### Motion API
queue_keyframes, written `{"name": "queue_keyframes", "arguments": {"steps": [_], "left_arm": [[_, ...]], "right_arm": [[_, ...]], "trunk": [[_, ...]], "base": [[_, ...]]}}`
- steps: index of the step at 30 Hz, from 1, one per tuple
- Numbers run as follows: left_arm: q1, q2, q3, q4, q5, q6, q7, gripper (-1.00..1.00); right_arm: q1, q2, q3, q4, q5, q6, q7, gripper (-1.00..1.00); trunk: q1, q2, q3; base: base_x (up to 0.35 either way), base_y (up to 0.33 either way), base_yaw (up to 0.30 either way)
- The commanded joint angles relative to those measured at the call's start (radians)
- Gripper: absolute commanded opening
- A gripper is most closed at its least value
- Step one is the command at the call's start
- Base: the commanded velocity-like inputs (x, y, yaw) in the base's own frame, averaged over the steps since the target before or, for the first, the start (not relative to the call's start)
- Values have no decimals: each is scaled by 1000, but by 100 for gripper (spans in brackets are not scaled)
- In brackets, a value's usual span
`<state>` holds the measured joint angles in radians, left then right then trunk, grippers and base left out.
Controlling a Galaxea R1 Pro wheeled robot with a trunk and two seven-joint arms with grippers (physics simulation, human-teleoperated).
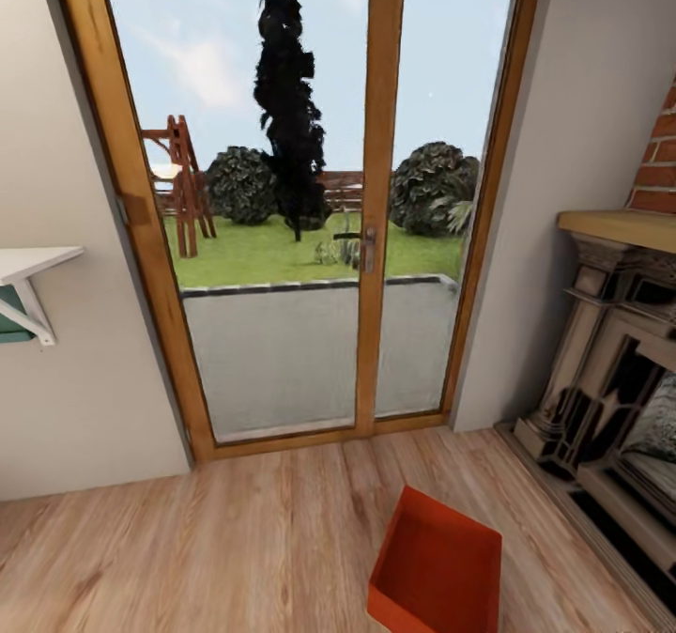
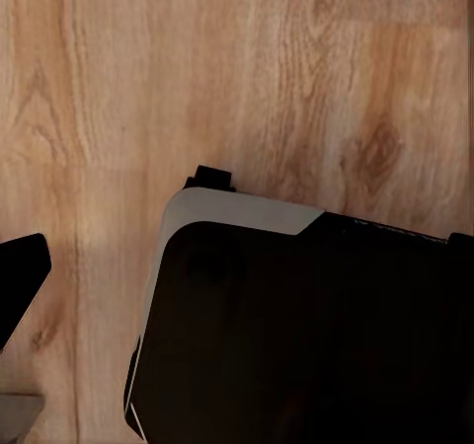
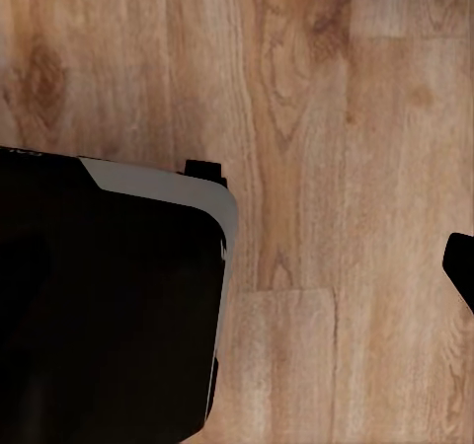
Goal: Move the two storage containers from the living room to the garage. In the garage, place one container on the floor and stack the other container on top of it (either order is fine).
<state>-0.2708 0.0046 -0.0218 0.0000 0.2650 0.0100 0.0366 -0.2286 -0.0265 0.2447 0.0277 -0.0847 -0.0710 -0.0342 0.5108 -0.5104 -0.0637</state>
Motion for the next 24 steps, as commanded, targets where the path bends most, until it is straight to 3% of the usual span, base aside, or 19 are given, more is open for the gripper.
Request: {"name": "queue_keyframes", "arguments": {"steps": [1, 24], "left_arm": [[-1, 0, -3, 0, 6, 1, 2, 100], [-1, -1, -3, 0, 6, -1, 2, 100]], "right_arm": [[-2, 0, 8, 3, -9, -6, -1, 100], [-2, 0, 7, 3, -9, -4, -1, 100]], "trunk": [[1, -2, -2], [1, -2, -2]], "base": [[97, 15, -195], [11, 2, -238]]}}
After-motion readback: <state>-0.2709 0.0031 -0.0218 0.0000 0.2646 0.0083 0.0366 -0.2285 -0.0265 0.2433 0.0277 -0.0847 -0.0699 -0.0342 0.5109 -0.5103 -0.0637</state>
